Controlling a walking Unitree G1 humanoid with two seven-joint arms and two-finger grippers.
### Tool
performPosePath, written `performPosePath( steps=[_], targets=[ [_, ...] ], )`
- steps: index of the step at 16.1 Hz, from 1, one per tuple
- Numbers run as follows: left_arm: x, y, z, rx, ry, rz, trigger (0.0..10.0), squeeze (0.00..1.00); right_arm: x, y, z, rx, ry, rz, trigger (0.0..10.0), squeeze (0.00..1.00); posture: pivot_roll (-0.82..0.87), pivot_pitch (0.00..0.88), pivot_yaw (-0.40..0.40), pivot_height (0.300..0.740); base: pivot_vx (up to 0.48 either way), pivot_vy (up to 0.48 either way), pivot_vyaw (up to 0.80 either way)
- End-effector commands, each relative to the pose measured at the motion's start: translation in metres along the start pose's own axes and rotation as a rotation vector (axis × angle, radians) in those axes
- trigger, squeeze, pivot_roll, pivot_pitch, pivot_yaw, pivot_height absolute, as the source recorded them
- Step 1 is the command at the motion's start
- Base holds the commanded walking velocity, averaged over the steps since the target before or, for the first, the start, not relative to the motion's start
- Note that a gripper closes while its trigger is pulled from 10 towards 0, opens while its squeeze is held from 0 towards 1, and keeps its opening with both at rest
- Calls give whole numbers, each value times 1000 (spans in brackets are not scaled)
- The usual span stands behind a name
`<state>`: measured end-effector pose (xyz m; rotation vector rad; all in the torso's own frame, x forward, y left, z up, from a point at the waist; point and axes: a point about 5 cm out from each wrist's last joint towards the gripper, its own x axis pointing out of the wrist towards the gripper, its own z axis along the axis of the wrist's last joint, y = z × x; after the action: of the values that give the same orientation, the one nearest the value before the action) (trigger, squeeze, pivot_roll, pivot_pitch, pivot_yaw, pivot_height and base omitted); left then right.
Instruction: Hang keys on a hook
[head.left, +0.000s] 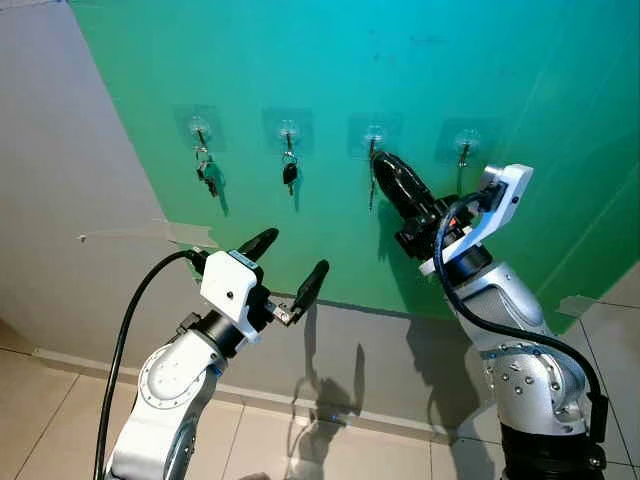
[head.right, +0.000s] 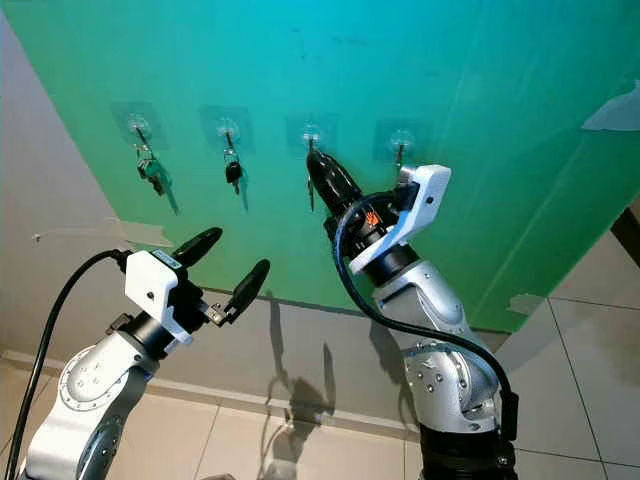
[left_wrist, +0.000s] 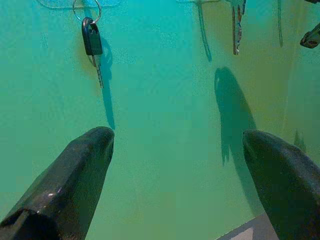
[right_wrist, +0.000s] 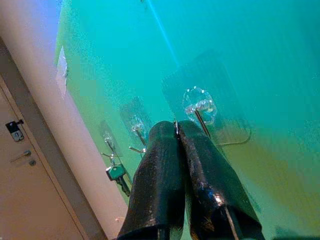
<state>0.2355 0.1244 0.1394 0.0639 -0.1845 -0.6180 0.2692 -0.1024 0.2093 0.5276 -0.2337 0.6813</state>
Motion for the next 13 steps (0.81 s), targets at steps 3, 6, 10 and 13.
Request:
performPosePath(
  steps=[3,6,10,13],
  targets=[
    [2,-2,4,6,-10,-15,10000,0,-5,4,2,17,12,46,10000,0,-38,7,47,740,0,0,0],
    [3,-2,4,5,-9,-17,10000,0,-5,7,1,27,20,74,10000,0,-37,10,47,740,0,0,0],
    [2,-2,4,5,-11,-15,10000,0,-1,10,0,37,16,86,10000,0,-35,9,45,740,0,0,0],
    [1,-2,4,5,-12,-14,10000,0,5,8,2,33,-5,67,10000,0,-33,10,44,740,0,0,0]
  ],
)
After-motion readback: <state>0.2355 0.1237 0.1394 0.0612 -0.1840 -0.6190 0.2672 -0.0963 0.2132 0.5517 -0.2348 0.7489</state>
